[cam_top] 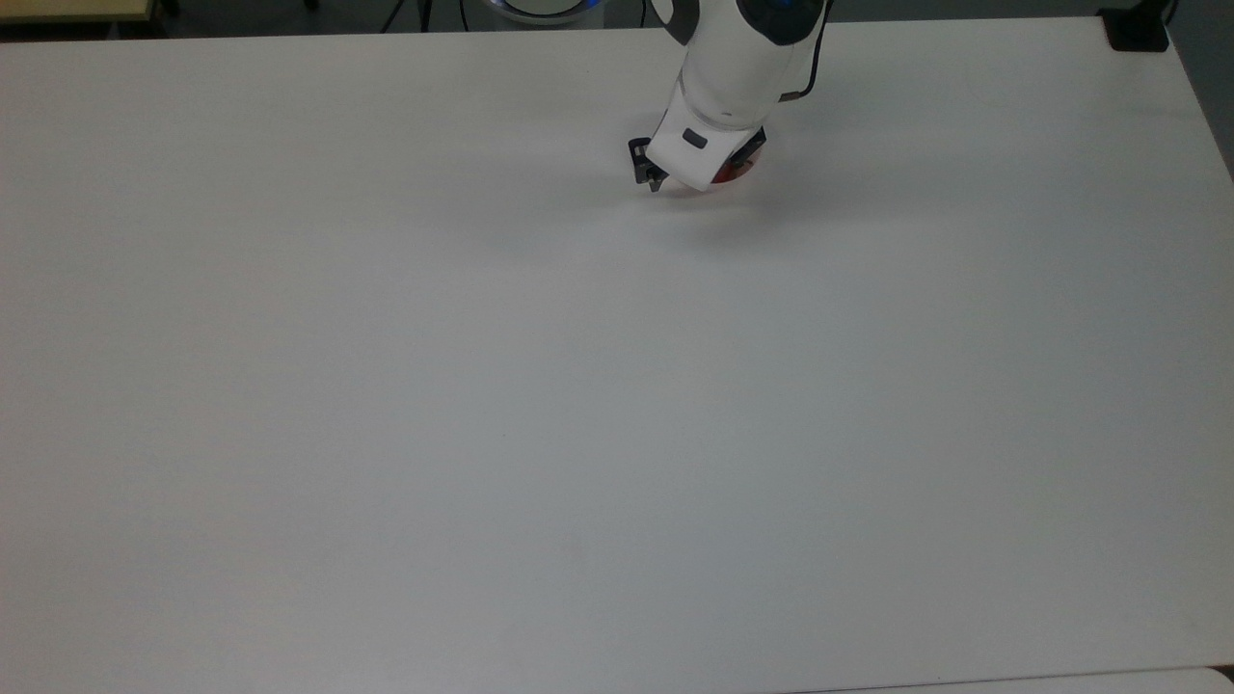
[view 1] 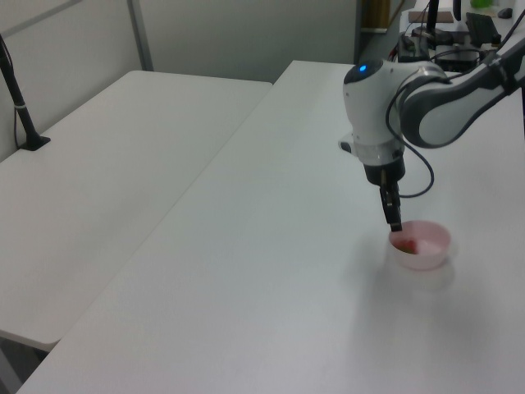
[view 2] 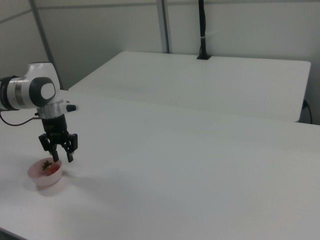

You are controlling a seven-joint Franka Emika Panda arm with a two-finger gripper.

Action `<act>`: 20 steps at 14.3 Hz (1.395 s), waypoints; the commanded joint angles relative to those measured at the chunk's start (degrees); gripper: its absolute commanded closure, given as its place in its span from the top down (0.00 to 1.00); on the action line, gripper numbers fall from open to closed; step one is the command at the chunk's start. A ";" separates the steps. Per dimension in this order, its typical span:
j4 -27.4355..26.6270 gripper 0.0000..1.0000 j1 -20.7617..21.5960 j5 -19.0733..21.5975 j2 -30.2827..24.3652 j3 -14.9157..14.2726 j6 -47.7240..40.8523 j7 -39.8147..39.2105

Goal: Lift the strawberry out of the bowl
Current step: 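Adjust the gripper over the strawberry and close fingers on it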

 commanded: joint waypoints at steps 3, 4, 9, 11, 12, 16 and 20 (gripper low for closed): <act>0.36 0.61 0.08 0.43 -2.33 -1.00 -1.09 0.91; 1.05 0.61 -0.18 0.43 -2.51 -1.09 -1.17 0.91; 1.59 0.66 0.52 1.14 -4.44 -1.79 -5.20 -5.21; 1.24 0.66 1.14 1.31 -6.20 -1.53 -8.55 -11.81; 0.89 0.66 2.18 1.31 -6.20 -1.44 -8.82 -14.10; -2.27 0.66 5.52 0.87 -5.76 -1.17 -6.02 -18.51; -2.37 0.63 7.20 0.79 -3.57 -1.09 -2.24 -17.64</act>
